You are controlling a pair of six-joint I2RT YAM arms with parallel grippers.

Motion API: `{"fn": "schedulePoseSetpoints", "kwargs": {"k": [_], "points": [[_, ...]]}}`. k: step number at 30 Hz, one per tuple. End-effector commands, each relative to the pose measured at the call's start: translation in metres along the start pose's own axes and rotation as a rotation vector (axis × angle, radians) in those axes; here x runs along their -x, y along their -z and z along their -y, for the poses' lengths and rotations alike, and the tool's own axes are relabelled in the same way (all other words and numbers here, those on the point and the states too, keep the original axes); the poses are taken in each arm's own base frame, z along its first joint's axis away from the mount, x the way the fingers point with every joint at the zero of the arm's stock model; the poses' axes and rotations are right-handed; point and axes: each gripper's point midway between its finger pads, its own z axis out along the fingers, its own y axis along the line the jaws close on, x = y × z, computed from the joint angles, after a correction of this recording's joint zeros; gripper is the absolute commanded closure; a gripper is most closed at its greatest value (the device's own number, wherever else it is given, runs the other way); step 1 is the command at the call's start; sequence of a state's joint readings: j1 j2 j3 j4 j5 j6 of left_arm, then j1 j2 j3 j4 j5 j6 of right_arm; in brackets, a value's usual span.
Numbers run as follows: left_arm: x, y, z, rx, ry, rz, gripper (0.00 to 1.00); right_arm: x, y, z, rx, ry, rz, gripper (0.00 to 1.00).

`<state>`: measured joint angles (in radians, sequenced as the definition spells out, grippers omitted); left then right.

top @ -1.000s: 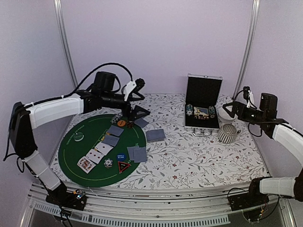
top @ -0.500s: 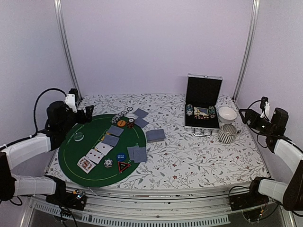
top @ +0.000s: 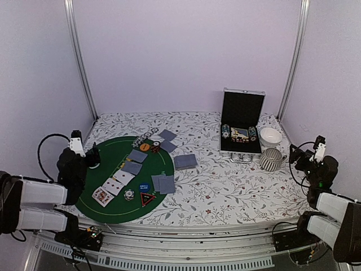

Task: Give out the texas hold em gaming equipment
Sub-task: Reset both arms

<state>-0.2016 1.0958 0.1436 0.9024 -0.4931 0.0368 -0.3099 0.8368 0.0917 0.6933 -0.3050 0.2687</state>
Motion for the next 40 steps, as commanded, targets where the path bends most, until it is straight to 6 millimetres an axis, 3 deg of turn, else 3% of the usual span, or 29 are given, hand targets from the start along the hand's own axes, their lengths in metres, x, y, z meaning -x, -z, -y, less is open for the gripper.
{"fn": "schedulePoseSetpoints", "kwargs": {"k": [1, 5, 8, 10, 12, 14, 16, 18, 24, 40], "points": [[0.011, -0.005, -0.007, 0.053, -0.016, 0.098, 0.02, 0.028, 0.001, -0.002, 0.018, 0.053, 0.177, 0.01], [0.017, -0.011, 0.003, 0.002, -0.002, 0.157, 0.02, 0.017, -0.013, -0.004, 0.065, 0.067, 0.161, 0.01], [0.003, -0.026, 0.003, -0.031, 0.048, 0.141, 0.02, 0.010, -0.023, -0.004, 0.097, 0.069, 0.151, 0.01], [0.001, -0.029, 0.004, -0.032, 0.022, 0.173, 0.02, 0.009, -0.035, -0.015, 0.165, 0.092, 0.123, 0.01], [-0.007, -0.032, 0.017, -0.096, 0.009, 0.108, 0.02, -0.001, -0.048, -0.021, 0.178, 0.138, 0.083, 0.01], [-0.003, -0.035, 0.015, -0.084, 0.000, 0.136, 0.02, -0.008, -0.057, -0.041, 0.268, 0.200, 0.071, 0.01], [-0.007, -0.040, 0.019, -0.099, 0.003, 0.099, 0.02, -0.030, -0.069, -0.056, 0.291, 0.289, 0.003, 0.01], [-0.008, -0.044, 0.020, -0.122, 0.001, 0.090, 0.02, -0.032, -0.067, -0.064, 0.293, 0.349, 0.034, 0.01], [-0.009, -0.050, 0.016, -0.113, 0.019, 0.078, 0.02, -0.032, -0.073, -0.053, 0.231, 0.324, 0.020, 0.01], [-0.011, -0.051, 0.016, -0.117, 0.024, 0.064, 0.02, -0.031, -0.073, -0.053, 0.229, 0.323, 0.021, 0.01]]}}
